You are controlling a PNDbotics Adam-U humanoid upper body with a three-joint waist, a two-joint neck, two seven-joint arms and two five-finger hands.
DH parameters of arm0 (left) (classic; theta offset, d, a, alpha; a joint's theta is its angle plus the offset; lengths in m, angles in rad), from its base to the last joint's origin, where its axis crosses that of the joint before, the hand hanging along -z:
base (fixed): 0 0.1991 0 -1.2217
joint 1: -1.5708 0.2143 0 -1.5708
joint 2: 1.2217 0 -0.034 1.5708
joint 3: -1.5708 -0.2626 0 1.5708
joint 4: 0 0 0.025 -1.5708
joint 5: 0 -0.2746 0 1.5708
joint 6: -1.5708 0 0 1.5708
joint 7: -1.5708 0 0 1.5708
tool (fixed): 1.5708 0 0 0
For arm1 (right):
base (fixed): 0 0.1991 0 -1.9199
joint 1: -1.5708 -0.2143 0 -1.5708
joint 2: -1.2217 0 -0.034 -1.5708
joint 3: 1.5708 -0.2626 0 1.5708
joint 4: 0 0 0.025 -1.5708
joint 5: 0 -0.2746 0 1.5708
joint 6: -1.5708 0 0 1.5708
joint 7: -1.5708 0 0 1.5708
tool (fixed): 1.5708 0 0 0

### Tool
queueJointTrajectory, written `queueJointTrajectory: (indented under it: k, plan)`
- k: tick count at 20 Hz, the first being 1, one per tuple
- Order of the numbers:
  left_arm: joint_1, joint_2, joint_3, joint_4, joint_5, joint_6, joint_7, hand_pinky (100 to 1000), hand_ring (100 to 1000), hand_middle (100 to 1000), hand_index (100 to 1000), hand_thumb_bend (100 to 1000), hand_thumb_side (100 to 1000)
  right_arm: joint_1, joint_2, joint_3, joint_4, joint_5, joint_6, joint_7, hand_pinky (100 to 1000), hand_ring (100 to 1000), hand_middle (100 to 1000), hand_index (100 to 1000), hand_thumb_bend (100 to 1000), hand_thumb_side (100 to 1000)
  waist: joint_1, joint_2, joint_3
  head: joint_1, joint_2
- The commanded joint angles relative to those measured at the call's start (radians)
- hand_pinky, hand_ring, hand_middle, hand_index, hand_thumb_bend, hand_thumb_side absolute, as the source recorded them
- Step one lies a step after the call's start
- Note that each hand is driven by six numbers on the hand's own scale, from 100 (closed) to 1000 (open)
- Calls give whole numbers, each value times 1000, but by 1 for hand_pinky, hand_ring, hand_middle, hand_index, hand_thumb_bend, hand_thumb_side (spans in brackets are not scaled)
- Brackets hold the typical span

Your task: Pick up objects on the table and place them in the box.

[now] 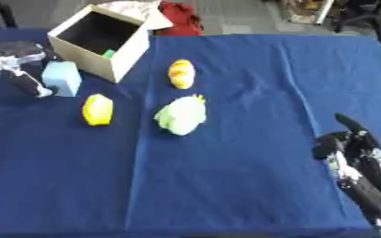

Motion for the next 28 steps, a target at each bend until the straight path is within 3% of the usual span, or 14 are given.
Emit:
queueJointTrajectory:
  k: [1, 5, 10, 13, 23, 26, 28]
  plan:
    - [-17, 23, 2, -35, 20, -9, 7, 722, 508, 475, 662, 233, 209, -10, -19, -7, -14, -6, -1, 0, 582, 592, 590, 930, 100, 427, -1, 3, 0, -1, -9]
    - [-22, 65, -3, -126, 73, -21, -6, 678, 436, 393, 582, 188, 203, -11, -19, -12, -16, -1, -1, -2, 582, 592, 591, 930, 100, 449, 9, 4, 3, -9, -18]
    - [-44, 118, 9, -263, 138, 2, -35, 684, 446, 410, 599, 180, 191, -12, -17, -15, -17, 4, -2, -5, 582, 593, 590, 930, 100, 433, 17, 1, 2, -13, -24]
    - [-65, 121, 21, -287, 126, 46, 22, 689, 473, 443, 627, 165, 173, -11, -17, -15, -17, 6, -2, -4, 583, 593, 590, 930, 100, 430, 18, 1, -4, -8, -27]
    - [-111, 36, 20, -102, -67, 149, 352, 752, 626, 579, 753, 184, 158, -21, -18, -9, -16, -4, 1, -6, 583, 593, 589, 930, 100, 432, 17, 29, -61, 33, -63]
    - [-120, 19, 25, -49, -131, 179, 424, 794, 733, 730, 865, 230, 164, -24, -17, -8, -16, -7, 2, -7, 583, 593, 589, 931, 100, 435, 17, 36, -75, 41, -72]
    - [-122, 14, 24, -32, -161, 190, 445, 828, 782, 813, 928, 320, 153, -24, -17, -8, -17, -8, 3, -7, 583, 593, 589, 931, 100, 436, 18, 38, -79, 43, -75]
